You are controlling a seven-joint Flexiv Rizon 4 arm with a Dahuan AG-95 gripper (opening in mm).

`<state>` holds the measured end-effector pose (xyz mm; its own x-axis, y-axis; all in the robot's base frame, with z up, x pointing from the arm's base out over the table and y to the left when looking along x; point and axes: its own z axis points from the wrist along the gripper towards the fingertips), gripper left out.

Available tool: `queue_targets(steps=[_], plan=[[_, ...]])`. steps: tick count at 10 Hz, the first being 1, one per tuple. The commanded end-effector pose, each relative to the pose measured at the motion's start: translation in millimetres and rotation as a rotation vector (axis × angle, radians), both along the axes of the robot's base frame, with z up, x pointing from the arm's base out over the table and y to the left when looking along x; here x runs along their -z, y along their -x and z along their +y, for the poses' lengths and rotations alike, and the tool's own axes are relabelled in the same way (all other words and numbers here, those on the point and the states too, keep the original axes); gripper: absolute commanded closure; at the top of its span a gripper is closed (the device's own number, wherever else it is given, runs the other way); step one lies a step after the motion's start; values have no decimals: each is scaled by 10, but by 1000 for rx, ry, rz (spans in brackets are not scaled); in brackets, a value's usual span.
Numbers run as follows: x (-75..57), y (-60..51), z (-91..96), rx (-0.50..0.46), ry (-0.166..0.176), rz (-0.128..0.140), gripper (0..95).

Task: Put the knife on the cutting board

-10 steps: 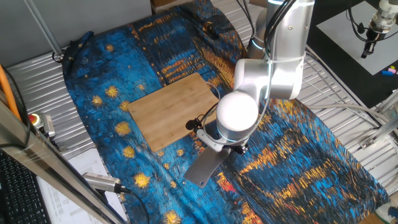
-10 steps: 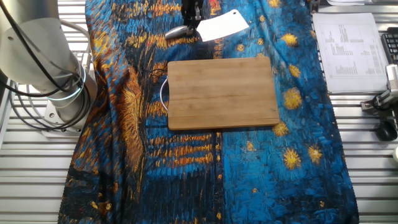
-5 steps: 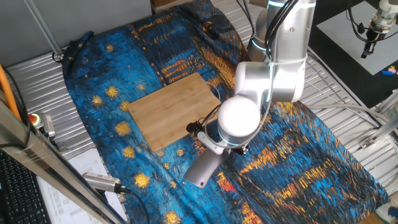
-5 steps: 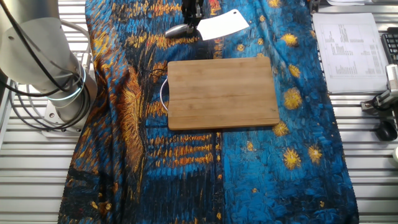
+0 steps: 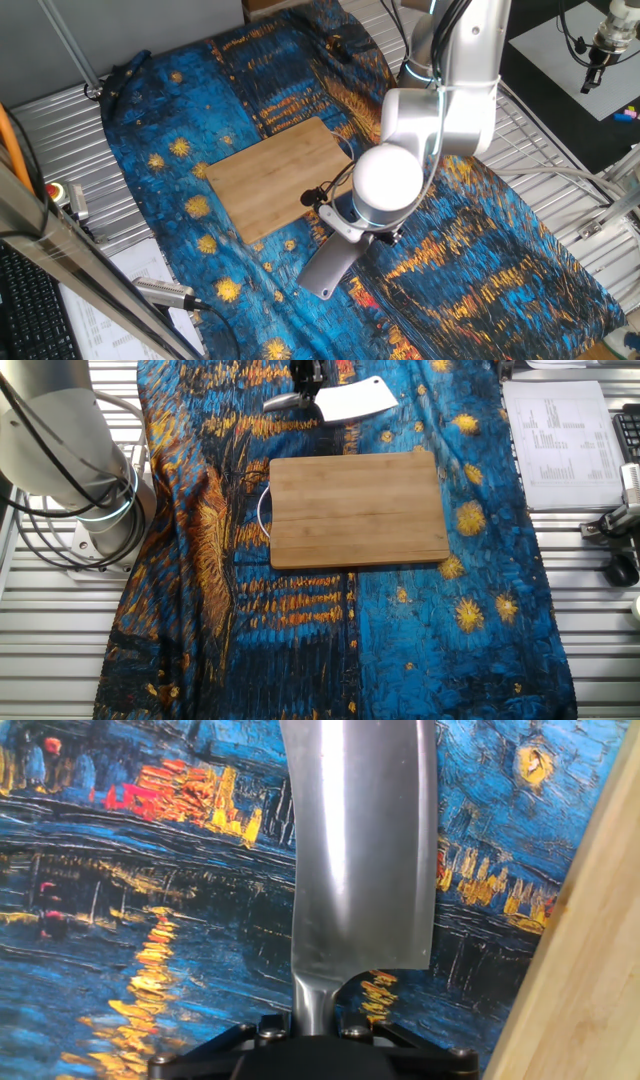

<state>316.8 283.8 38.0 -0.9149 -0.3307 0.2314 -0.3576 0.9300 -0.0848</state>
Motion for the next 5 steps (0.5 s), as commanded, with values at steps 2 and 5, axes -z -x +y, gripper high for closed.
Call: queue_targets(steps=[2, 5], plan=[[-76, -38, -44, -4, 7, 10, 950], [-194, -135, -122, -16, 10, 42, 950]])
